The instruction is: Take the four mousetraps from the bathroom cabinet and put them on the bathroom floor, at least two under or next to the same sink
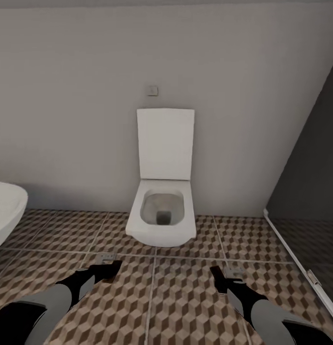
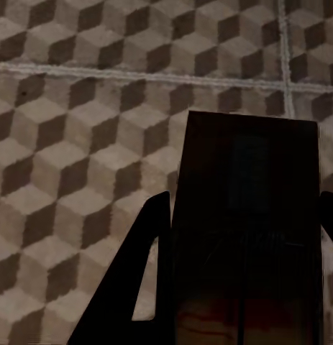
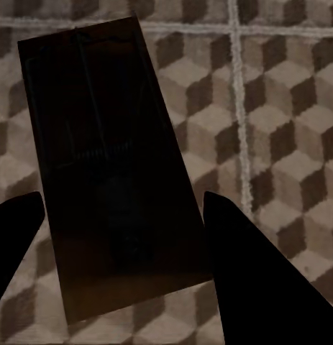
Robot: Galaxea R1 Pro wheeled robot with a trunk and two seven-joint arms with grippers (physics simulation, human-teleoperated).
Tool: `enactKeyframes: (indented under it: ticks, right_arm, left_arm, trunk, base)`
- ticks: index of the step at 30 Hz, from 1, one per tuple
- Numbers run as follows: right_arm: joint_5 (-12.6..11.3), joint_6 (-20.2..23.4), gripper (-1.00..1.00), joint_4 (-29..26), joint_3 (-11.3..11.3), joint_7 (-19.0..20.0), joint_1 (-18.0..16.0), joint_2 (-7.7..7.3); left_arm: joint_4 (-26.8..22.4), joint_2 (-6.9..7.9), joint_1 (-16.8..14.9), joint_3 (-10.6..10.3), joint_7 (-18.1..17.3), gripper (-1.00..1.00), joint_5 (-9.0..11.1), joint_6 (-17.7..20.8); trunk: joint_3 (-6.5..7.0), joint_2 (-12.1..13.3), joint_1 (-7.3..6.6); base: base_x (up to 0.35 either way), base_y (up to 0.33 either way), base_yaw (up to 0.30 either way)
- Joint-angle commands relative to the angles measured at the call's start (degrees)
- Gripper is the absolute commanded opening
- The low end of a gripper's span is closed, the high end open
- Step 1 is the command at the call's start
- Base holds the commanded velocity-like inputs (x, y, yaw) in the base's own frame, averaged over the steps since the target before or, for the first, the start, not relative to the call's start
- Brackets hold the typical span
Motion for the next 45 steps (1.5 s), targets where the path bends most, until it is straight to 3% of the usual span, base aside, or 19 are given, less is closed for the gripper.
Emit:
enactKeyframes:
  ticks: [1, 11, 29, 45]
  right_arm:
    - [0.58, 0.16, -1.0, -0.1, -0.44, -0.11, 0.0, 0.02]
    - [0.59, -0.75, -1.0, -0.08, -0.44, -0.11, 0.01, 0.02]
    - [0.66, -0.81, -1.0, -0.1, -0.35, -0.04, 0.0, -0.04]
    - [0.34, -0.81, -1.0, -0.1, -0.37, -0.19, -0.01, -0.07]
  left_arm:
    - [-0.04, 0.02, -0.02, -0.47, -0.05, -1.0, 0.51, 0.11]
    - [-0.04, 0.02, -0.02, -0.46, -0.05, -1.0, 0.55, 0.11]
    - [-0.04, 0.02, -0.02, -0.46, -0.06, -1.0, 0.48, 0.11]
    - [-0.04, -0.03, -0.02, -0.42, -0.01, -1.0, 0.52, 0.11]
  trunk:
    - [-0.05, -0.02, 0.02]
    - [-0.05, -0.02, 0.02]
    - [-0.05, -0.02, 0.02]
    - [-0.05, -0.02, 0.02]
  base:
    - [0.296, 0.043, 0.0]
    - [0.16, 0.012, 0.0]
    - [0.006, 0.15, 0.0]
    - [0.0, 0.014, 0.0]
